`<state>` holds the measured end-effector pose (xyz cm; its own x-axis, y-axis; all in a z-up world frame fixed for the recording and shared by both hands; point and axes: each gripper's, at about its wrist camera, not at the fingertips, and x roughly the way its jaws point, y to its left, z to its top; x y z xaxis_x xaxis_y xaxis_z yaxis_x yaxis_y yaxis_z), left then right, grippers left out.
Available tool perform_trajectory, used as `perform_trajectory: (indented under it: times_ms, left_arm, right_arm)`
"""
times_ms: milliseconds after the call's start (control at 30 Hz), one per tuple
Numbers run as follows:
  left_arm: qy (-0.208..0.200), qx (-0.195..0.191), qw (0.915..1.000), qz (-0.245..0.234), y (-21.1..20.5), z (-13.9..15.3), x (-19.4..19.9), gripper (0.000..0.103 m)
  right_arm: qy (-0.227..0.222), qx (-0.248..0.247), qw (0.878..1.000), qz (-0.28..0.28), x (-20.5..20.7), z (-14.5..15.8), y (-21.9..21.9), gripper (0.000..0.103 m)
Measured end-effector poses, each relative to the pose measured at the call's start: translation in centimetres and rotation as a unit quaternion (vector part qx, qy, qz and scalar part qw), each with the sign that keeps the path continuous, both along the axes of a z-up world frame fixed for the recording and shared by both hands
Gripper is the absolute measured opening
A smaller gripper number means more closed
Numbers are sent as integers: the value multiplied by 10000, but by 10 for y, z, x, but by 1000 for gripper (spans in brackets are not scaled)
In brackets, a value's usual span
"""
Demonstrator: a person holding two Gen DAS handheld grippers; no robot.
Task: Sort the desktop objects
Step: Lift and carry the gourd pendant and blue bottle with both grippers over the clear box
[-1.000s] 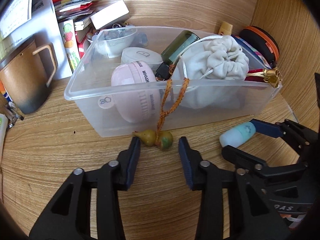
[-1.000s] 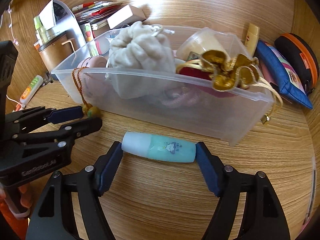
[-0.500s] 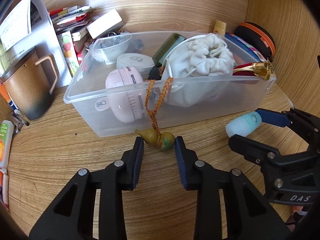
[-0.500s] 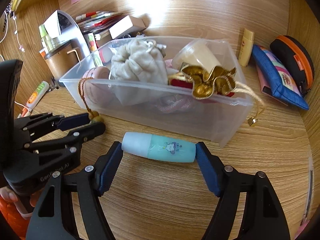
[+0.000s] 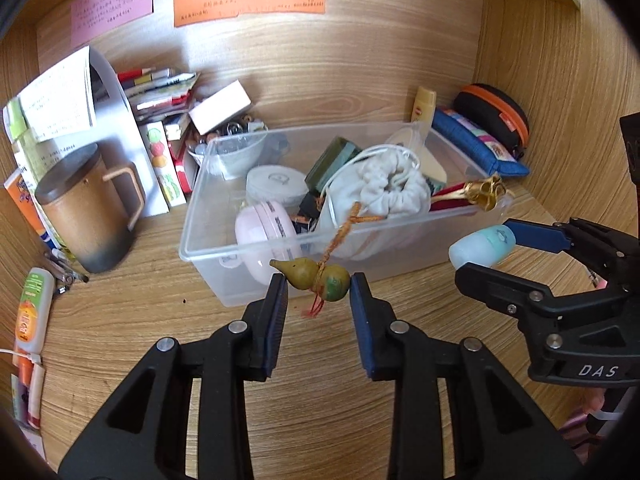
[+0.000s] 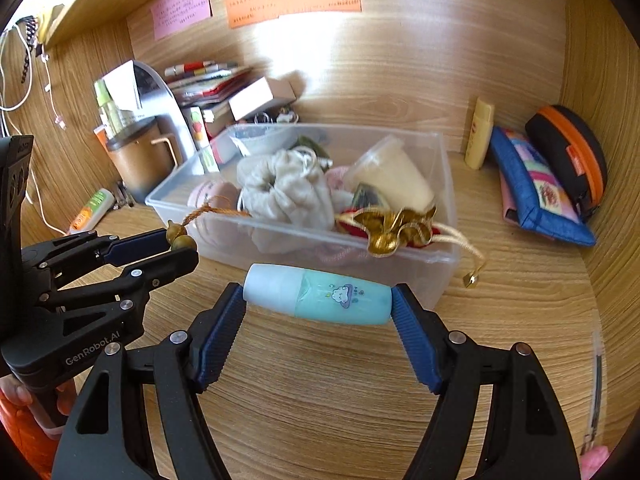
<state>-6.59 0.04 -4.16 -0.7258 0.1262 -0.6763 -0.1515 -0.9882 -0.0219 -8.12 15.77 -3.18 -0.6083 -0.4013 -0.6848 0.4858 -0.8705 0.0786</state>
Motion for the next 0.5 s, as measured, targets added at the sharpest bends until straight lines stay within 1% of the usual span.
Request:
perform_trajectory:
  times_ms: [333,467,500]
  left_arm:
    - [296,13,9996,-36,-2,25,-4,31]
    - [288,275,9991,-177,-6,31,-11,31]
    - [295,286,9990,-170,-7,33,-14,31]
  right_arm:
    - [309,-119,9994,-57,-4,27,10,71]
    - [372,-151,9992,-77,-8,32,14,71]
    - [382,-156,9991,-86,-10,33,14,71]
